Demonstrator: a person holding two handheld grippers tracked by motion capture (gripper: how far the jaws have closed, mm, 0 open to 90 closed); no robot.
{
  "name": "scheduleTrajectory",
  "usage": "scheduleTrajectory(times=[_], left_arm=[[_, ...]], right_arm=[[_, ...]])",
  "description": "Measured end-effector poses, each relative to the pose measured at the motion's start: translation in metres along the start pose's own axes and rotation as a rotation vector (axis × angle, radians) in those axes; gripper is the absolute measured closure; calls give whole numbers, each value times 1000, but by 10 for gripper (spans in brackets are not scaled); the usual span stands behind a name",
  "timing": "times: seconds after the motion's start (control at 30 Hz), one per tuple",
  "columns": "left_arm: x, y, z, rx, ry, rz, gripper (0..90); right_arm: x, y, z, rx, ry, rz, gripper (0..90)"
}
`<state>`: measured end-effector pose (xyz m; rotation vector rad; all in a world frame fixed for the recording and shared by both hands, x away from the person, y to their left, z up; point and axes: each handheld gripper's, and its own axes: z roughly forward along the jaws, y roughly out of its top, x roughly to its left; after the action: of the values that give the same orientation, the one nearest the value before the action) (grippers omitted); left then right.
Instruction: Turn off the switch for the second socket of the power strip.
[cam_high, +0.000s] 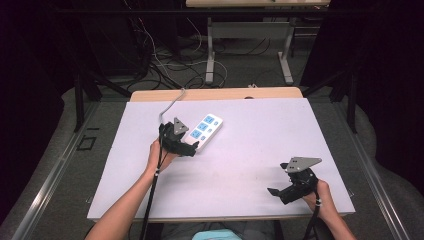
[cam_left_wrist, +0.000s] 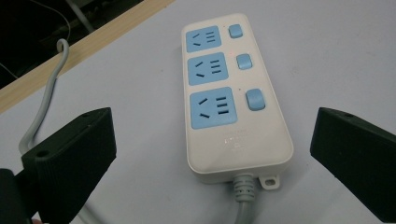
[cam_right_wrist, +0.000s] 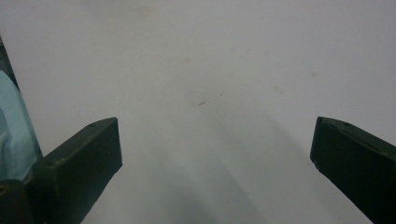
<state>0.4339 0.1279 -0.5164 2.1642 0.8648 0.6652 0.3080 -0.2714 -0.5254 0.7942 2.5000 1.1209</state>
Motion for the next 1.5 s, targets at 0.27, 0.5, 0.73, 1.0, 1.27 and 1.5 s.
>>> scheduleTrajectory(times=[0.27, 0.5, 0.73, 1.0, 1.27, 1.5], left_arm=[[2, 8, 8, 22, -10, -32, 4], [5, 12, 16, 19, -18, -58, 3], [4, 17, 26, 16, -32, -56, 69], [4, 22, 36, 19, -42, -62, 187], [3, 25, 41, -10, -63, -74, 380], [7, 26, 44, -35, -90, -98, 559]], right_arm=[[0, 0, -1, 2, 5, 2, 17], [0, 0, 0, 2, 3, -3, 17], [0, 0, 0, -1, 0, 1, 17], [0, 0, 0, 0, 3, -6, 17], [0, 0, 0, 0, 4, -5, 17], [0, 0, 0, 5, 6, -2, 17]])
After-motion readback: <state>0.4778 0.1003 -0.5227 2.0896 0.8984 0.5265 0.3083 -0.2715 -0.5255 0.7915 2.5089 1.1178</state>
